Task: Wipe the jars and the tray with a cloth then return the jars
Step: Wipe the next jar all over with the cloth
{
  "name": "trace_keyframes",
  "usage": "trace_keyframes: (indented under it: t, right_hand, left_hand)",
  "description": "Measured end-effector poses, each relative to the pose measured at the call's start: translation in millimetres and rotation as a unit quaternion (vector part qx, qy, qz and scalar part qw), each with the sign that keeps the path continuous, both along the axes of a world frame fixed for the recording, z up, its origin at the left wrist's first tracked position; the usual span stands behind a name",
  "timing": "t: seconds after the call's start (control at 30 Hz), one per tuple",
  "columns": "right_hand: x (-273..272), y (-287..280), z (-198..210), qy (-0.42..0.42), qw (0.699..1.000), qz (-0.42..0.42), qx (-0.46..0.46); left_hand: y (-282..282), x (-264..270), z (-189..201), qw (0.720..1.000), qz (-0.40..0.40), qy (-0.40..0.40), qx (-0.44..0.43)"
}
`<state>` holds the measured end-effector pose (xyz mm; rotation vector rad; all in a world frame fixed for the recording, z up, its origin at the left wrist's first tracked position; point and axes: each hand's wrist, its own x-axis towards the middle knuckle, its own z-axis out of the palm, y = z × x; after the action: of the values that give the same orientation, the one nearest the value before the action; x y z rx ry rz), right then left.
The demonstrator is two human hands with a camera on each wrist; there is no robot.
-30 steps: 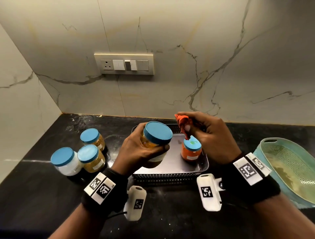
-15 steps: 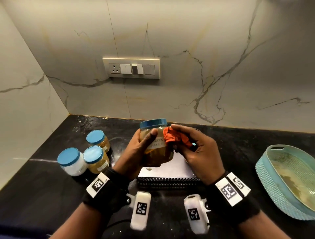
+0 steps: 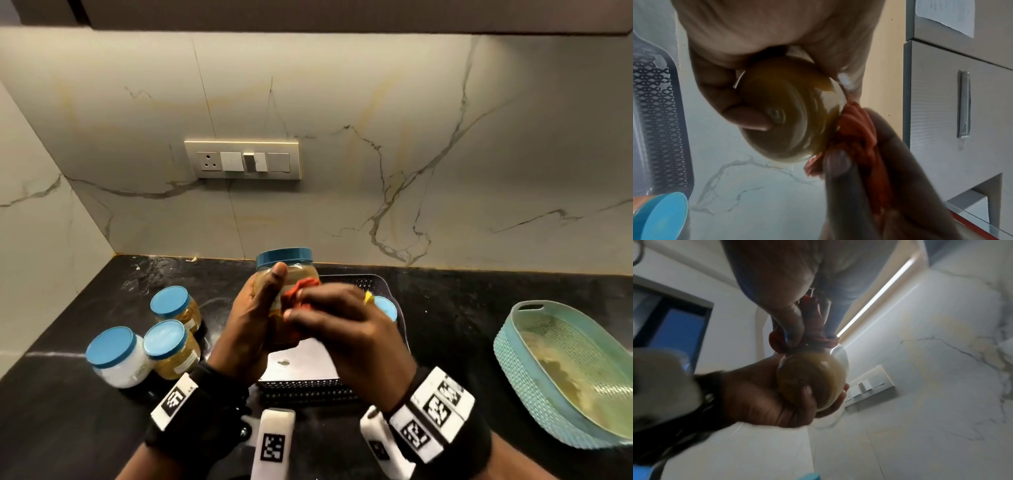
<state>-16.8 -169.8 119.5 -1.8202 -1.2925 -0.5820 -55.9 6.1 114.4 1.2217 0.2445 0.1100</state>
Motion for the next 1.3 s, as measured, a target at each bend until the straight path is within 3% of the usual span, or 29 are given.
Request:
trace_keyframes:
  t: [0.1,0.2,0.3,0.5,0.7,0.77,0.9,1.1,1.2,1.3]
  right_hand:
    - [-4.0,-5.9,-3.3,-0.055,0.996,0.018,-0.063]
    - [18.1,-3.9,5.4,0.013,1.0,-0.022,0.012]
    - [29.2,2.9,16.7,0.059,0.995,-0.065,0.05]
    - [-5.2,-4.7,-0.1,-0.079,0.993,0.015,-0.087]
    - [36.8,4.1,20.9,0.087,0.993,-0.059,0.045]
    - [26.9,3.8,16.5,0.079,0.995,-0.055,0.032]
    - [-1.1,-3.6,-1.9,-0.016,0.998,-0.003,-0.054]
    - [44.0,9.0,22.7,0.084,0.994,-0.055,0.035]
    - [28.8,10.5,14.8,0.061,0.997,-0.031,0.032]
    - [3.7,5.8,-2.9,-0.02,0.999,-0.006,-0.028]
  left_hand:
    - [1.8,3.9,-1.7,1.0,0.008,-0.001,0.005]
    - [-7.4,4.8,-1.7,0.999,0.003,0.006,0.053]
    - [-13.5,6.8,2.2,0.999,-0.005,0.005,0.043]
    - [-2.6,10.0,3.1,1.0,0.002,-0.018,-0.019]
    - [-12.2,6.4,7.1,1.0,-0.013,0.006,0.025]
    - [-7.0,9.0,6.8,1.0,-0.006,0.003,0.013]
    - [5.9,8.8,3.3,0.999,0.012,0.001,-0.03]
    - [-1.3,8.1,-0.9,1.0,-0.001,0.021,0.013]
    - [5.3,11.2,2.3,0.999,-0.008,0.016,-0.028]
    - [14.8,10.3,-0.2,0.998,-0.001,0.0,-0.061]
